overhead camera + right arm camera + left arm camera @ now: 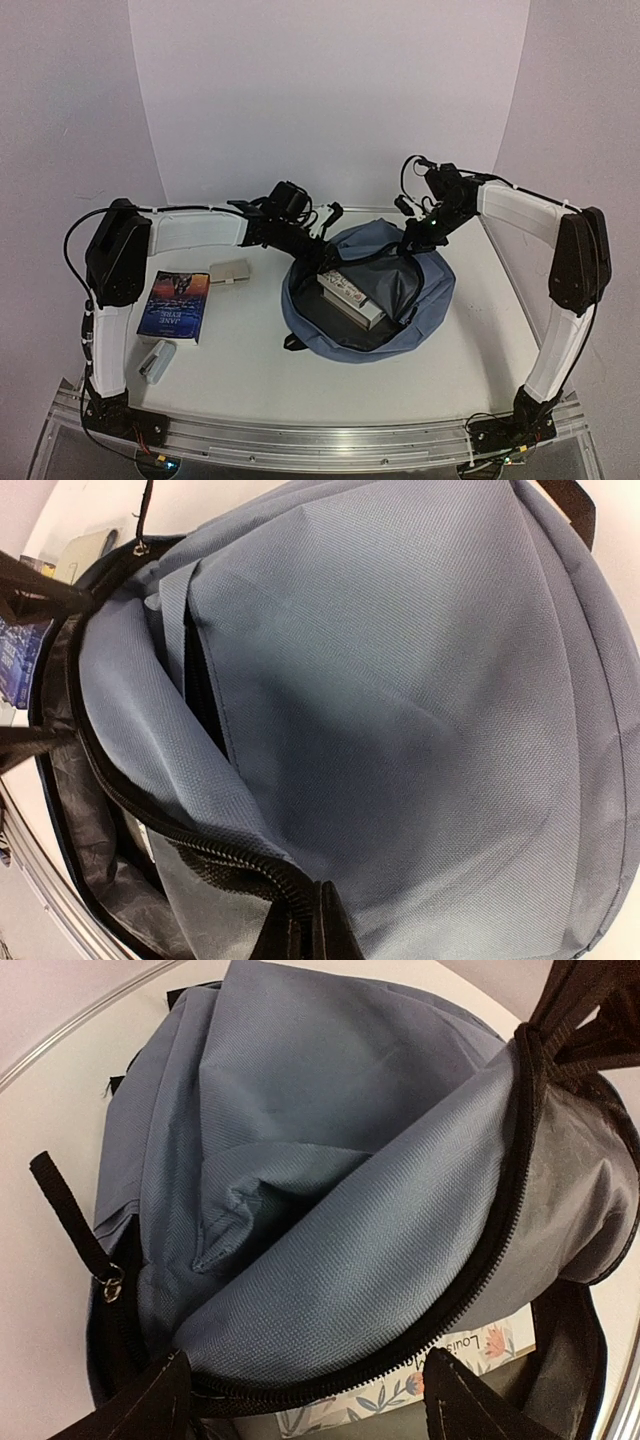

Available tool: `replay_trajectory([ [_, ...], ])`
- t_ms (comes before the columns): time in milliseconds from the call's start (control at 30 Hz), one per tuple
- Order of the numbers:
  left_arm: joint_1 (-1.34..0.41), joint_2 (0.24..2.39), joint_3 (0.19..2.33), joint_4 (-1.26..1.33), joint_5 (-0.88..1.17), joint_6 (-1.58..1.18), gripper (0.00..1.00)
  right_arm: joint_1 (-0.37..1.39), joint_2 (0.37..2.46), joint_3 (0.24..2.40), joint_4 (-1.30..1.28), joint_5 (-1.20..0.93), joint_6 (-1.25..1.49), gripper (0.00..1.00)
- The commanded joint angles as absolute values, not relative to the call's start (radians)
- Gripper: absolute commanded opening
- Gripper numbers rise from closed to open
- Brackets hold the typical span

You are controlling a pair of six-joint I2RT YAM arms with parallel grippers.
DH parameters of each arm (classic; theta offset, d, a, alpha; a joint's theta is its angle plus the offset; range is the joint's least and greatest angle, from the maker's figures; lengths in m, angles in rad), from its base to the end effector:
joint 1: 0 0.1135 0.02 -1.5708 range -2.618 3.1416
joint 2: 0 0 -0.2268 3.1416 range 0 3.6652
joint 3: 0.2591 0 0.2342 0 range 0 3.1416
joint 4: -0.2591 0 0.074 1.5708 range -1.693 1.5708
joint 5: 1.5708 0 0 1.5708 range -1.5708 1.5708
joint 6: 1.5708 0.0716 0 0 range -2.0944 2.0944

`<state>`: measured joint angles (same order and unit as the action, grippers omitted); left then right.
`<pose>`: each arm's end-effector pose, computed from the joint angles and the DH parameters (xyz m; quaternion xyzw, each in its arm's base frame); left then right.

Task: Pack the student bag
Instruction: Unzip the student bag at the center of the board.

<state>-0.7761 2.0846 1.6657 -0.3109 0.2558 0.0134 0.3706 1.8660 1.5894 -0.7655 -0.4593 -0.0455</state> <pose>0.3223 -0.3418 0.1782 0.3963 0.8158 -0.2588 0.3325 0.3519 0.1708 0.2071 -0.2523 0.9074 0.2580 0.2155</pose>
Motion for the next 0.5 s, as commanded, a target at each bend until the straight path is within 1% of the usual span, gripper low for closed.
replay_trajectory([
  [0, -0.797, 2.069, 1.657, -0.293, 0.254, 0.070, 0.80, 0.370, 1.833, 1.628, -0.770, -0.431, -0.027, 0.00],
  [133, -0.798, 2.090, 1.692, -0.274, 0.155, 0.065, 0.81, 0.370, 1.821, 1.625, -0.770, -0.458, -0.027, 0.00],
  [300, -0.796, 2.168, 1.829, -0.319, -0.033, 0.051, 0.82, 0.370, 1.801, 1.613, -0.771, -0.460, -0.031, 0.01],
  [367, -0.790, 2.173, 1.848, -0.306, -0.053, 0.034, 0.81, 0.369, 1.795, 1.601, -0.771, -0.452, -0.037, 0.01],
  [467, -0.764, 2.162, 1.856, -0.272, -0.011, -0.012, 0.81, 0.369, 1.791, 1.585, -0.772, -0.437, -0.048, 0.01],
])
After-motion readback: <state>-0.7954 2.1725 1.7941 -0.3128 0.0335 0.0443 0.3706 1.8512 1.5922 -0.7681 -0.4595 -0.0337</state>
